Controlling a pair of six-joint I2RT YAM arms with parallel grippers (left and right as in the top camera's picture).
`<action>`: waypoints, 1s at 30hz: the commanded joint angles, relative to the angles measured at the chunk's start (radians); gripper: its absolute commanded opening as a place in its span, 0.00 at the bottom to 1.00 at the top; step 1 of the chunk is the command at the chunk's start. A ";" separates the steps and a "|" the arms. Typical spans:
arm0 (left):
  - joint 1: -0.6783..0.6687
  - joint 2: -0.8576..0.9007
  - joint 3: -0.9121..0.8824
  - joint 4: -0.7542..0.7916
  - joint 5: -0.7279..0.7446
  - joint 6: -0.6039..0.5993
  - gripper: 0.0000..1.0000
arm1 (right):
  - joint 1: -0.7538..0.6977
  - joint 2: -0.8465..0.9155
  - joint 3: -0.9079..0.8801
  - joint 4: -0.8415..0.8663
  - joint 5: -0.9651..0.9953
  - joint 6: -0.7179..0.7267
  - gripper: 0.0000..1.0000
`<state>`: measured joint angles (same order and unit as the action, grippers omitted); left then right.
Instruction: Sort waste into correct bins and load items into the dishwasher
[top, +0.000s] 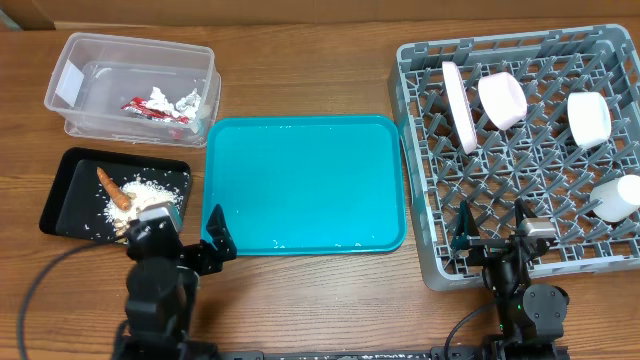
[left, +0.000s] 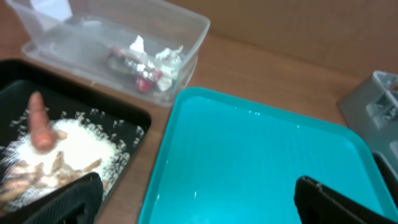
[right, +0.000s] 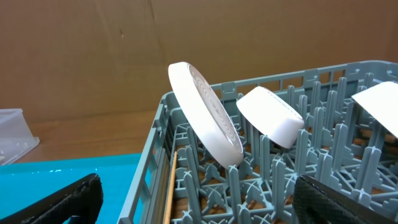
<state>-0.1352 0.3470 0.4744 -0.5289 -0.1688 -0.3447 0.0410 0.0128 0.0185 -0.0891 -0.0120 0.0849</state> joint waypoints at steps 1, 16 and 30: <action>0.030 -0.112 -0.179 0.164 0.066 0.027 1.00 | 0.006 -0.010 -0.011 0.005 -0.004 -0.003 1.00; 0.077 -0.344 -0.470 0.551 0.066 0.188 1.00 | 0.006 -0.010 -0.011 0.005 -0.004 -0.004 1.00; 0.078 -0.343 -0.470 0.457 0.114 0.188 1.00 | 0.006 -0.010 -0.011 0.005 -0.004 -0.003 1.00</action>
<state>-0.0635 0.0139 0.0090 -0.0727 -0.0700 -0.1791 0.0410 0.0128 0.0185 -0.0898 -0.0181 0.0849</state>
